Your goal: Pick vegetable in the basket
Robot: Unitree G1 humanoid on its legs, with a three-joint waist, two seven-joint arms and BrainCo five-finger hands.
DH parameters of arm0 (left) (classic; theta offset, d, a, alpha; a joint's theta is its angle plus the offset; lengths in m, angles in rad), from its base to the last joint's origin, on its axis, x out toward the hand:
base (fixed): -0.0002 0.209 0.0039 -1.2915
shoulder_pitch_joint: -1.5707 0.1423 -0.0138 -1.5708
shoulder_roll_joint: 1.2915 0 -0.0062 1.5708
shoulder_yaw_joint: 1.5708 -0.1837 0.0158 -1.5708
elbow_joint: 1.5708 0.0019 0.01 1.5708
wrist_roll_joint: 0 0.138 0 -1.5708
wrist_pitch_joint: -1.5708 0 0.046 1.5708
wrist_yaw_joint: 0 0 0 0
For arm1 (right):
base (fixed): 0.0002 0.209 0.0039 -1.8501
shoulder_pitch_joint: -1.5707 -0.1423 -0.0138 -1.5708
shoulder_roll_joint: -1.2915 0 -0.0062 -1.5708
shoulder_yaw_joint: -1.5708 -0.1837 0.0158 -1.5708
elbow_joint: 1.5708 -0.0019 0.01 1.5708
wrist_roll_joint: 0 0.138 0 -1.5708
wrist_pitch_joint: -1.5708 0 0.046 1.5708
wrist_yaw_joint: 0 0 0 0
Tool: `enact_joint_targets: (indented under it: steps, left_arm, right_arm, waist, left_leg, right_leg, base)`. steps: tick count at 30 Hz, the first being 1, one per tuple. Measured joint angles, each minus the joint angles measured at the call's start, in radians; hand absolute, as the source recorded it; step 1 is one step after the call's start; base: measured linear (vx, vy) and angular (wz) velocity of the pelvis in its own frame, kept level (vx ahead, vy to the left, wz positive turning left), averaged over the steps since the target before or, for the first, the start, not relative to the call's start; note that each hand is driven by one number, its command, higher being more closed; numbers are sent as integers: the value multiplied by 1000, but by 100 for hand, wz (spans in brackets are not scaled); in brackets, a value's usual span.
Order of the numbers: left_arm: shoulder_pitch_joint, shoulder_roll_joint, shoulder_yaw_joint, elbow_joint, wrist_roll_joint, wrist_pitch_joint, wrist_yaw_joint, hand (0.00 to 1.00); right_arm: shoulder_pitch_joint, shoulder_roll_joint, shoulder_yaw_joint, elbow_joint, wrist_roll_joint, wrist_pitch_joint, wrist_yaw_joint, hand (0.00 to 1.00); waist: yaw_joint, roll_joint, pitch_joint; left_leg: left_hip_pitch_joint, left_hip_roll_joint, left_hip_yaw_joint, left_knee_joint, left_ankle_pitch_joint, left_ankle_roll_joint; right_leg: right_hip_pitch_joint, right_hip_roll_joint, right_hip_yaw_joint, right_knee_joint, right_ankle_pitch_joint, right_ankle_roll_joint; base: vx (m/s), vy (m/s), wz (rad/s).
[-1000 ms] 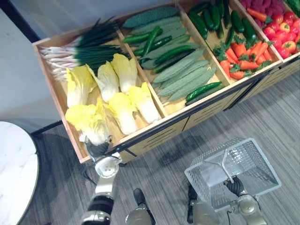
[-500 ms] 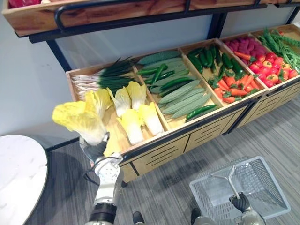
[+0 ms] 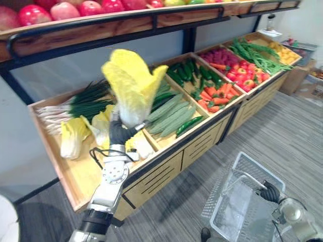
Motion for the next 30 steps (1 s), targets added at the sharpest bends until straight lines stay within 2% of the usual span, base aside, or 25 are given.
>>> enact_joint_targets:
  steps: [2, 5, 6, 7, 11, 14, 16, 23, 25, 28, 30]
  left_arm:
    - [0, 24, -62, -21, -36, 0, -119, 100]
    - [-2, 61, -137, -28, -36, -11, -229, 100]
    - [-8, 120, -359, -64, -77, -26, -408, 100]
    - [-16, 121, -389, -64, -78, -30, -431, 100]
    - [-63, 128, -493, -66, -97, -31, -448, 100]
    - [-162, 152, -657, -130, -116, -29, -523, 100]
    - [-191, 141, -708, -159, -116, -28, -544, 100]
    - [-262, 99, -820, -145, -114, 5, -550, 100]
    - [-267, 74, -849, -111, -113, 24, -551, 100]
    - [-268, 35, -865, -70, -96, 37, -552, 100]
    - [-276, 18, -890, -52, -94, 64, -560, 100]
  right_arm:
    - [-38, -45, 37, 0, 14, -12, 47, 100]
    - [-68, -88, 73, -1, 15, -17, 92, 100]
    - [-82, -155, 153, -45, 20, -15, 171, 100]
    - [-82, -155, 165, -58, 21, -15, 183, 100]
    - [-84, -156, 192, -95, 37, -15, 198, 100]
    - [-168, -180, 237, -119, 31, -15, 274, 100]
    - [-207, -195, 270, -130, 29, -14, 296, 100]
    - [-286, -246, 375, -186, -14, -7, 361, 100]
    - [-320, -249, 421, -186, -14, 10, 378, 100]
    - [-344, -249, 449, -189, -14, 11, 387, 100]
    - [-375, -249, 485, -190, -12, 10, 403, 100]
  waist:
    - [-1, 0, -1]
    - [-3, 2, -1]
    - [-3, -6, -34]
    - [-1, -10, -39]
    - [-2, -17, -52]
    - [-8, -11, -67]
    - [-18, -10, -68]
    - [-28, -3, -72]
    - [-28, 0, -73]
    - [-31, 3, -74]
    - [-38, 4, -74]
  left_leg:
    - [14, 0, 35, 0, -6, -9]
    - [29, 1, 58, 0, -10, -13]
    - [41, 4, 91, 0, -15, -20]
    - [43, 5, 98, 0, -16, -23]
    - [57, 9, 125, 1, -25, -35]
    - [57, 9, 158, 7, -30, -42]
    - [57, 12, 164, 7, -33, -45]
    - [58, 23, 202, 7, -40, -55]
    - [72, 23, 216, 7, -44, -58]
    - [81, 25, 218, 7, -47, -61]
    - [83, 27, 220, 7, -48, -63]
  right_leg:
    - [-14, 4, 27, -3, -5, 3]
    - [-16, 3, 25, -1, -5, 3]
    - [-28, 1, 17, 5, -6, 3]
    - [-30, -1, 9, 8, -6, 3]
    - [-33, -3, -1, 25, -3, 7]
    - [-61, 0, 13, 42, 3, 10]
    - [-68, 1, 13, 50, 5, 7]
    - [-99, 14, 19, 72, 5, 6]
    - [-100, 14, 19, 82, -9, -6]
    - [-103, 15, 15, 107, -32, -8]
    - [-104, 16, 11, 110, -36, -13]
  base:
    - [-83, -14, -49]
    - [-63, -8, -36]
    - [-3, 9, -37]
    - [24, 18, -35]
    - [44, 19, -12]
    - [57, 29, -22]
    - [40, 31, -12]
    - [17, 26, -14]
    - [-3, 36, -12]
    - [2, 37, -2]
    - [7, 38, -1]
